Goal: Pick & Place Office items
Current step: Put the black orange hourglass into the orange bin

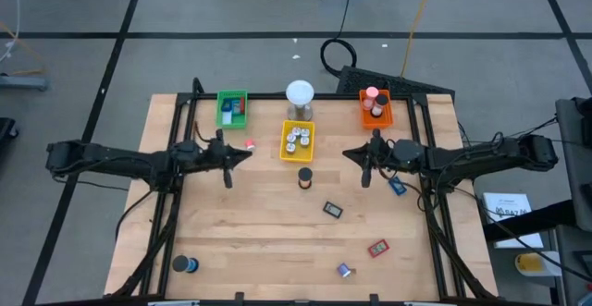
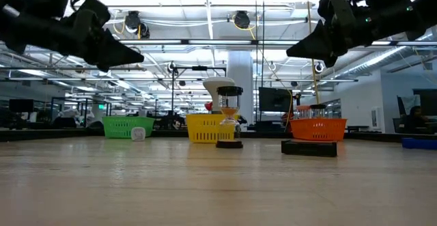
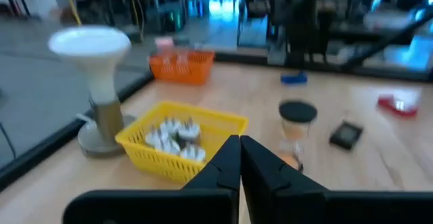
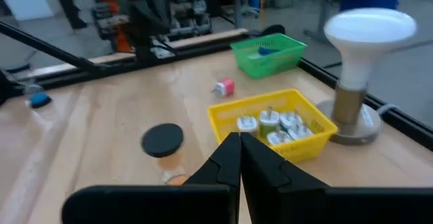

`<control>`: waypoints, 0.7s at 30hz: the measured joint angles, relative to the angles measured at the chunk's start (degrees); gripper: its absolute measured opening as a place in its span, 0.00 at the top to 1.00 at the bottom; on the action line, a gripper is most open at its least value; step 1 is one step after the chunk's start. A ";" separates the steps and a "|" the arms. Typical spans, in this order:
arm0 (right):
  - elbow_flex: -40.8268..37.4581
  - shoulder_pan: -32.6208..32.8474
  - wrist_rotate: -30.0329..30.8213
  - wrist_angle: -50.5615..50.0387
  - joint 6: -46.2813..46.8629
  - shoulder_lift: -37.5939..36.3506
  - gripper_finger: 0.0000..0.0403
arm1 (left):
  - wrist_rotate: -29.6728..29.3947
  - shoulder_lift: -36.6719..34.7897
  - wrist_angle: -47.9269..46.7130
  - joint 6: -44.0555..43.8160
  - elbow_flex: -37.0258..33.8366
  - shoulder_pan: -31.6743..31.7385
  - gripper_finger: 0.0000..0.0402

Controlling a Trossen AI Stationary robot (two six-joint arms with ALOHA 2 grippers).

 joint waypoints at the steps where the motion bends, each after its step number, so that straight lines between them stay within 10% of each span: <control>1: -0.08 -0.12 -1.35 0.40 -0.25 0.14 1.00 | 0.44 0.00 3.01 0.02 -1.19 0.67 0.97; 21: 16.63 1.76 3.00 -25.42 8.76 7.29 1.00 | 1.28 0.00 10.80 -5.09 -5.49 4.02 0.96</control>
